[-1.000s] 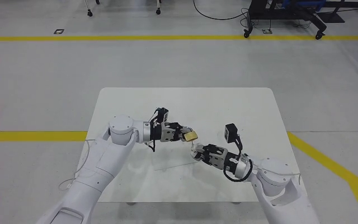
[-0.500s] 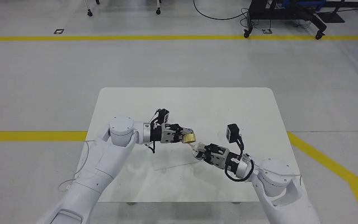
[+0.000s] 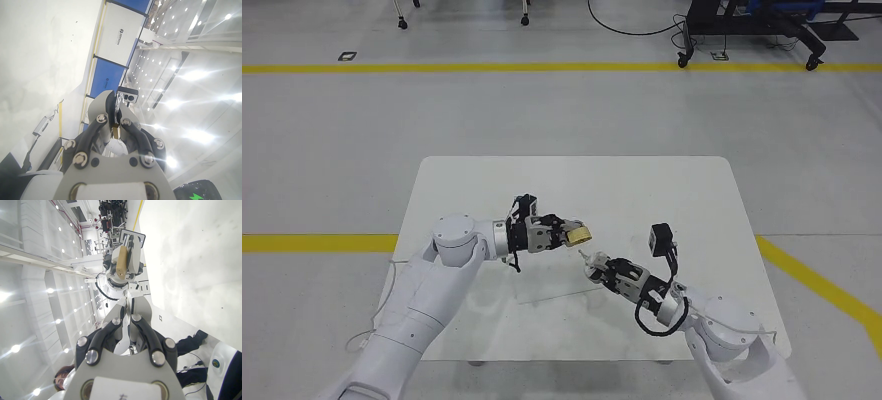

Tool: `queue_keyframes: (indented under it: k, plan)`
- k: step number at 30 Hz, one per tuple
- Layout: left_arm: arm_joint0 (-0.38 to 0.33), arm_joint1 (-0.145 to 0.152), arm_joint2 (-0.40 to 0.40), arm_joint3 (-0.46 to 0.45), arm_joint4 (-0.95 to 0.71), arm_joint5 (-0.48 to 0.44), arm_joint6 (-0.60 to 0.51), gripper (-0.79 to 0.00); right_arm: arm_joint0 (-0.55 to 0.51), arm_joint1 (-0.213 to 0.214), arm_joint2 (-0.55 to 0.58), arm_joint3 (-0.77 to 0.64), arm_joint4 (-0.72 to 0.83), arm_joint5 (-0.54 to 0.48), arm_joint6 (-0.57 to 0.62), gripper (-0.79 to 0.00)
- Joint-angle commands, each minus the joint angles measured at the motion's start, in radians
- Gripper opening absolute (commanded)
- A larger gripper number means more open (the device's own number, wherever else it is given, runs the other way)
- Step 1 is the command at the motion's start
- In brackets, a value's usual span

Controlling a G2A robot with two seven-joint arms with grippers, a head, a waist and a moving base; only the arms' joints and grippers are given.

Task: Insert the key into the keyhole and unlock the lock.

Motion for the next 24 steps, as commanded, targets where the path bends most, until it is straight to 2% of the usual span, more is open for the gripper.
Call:
queue_keyframes:
  k: [1, 10, 13, 18, 24]
  plan:
    - [0.0, 0.0, 0.0, 0.0, 0.0, 0.0, 0.0, -0.785, 0.0, 0.0, 0.0, 0.0, 0.0, 0.0, 0.0, -0.785]
    - [0.004, 0.0, 0.0, 0.0, -0.001, -0.001, 0.008, -0.785, 0.0, 0.0, 0.0, 0.0, 0.0, 0.0, 0.0, -0.785]
    - [0.038, 0.001, -0.036, 0.016, -0.08, 0.0, 0.041, -0.785, -0.01, -0.002, 0.001, -0.016, 0.034, -0.027, -0.007, -0.785]
    - [0.042, 0.005, -0.066, 0.064, -0.135, -0.004, 0.023, -0.785, -0.077, -0.009, 0.016, -0.084, 0.1, -0.066, -0.123, -0.785]
    - [-0.009, -0.012, -0.03, 0.143, -0.181, -0.019, -0.009, -0.785, -0.087, -0.032, -0.026, -0.143, 0.164, 0.013, -0.42, -0.785]
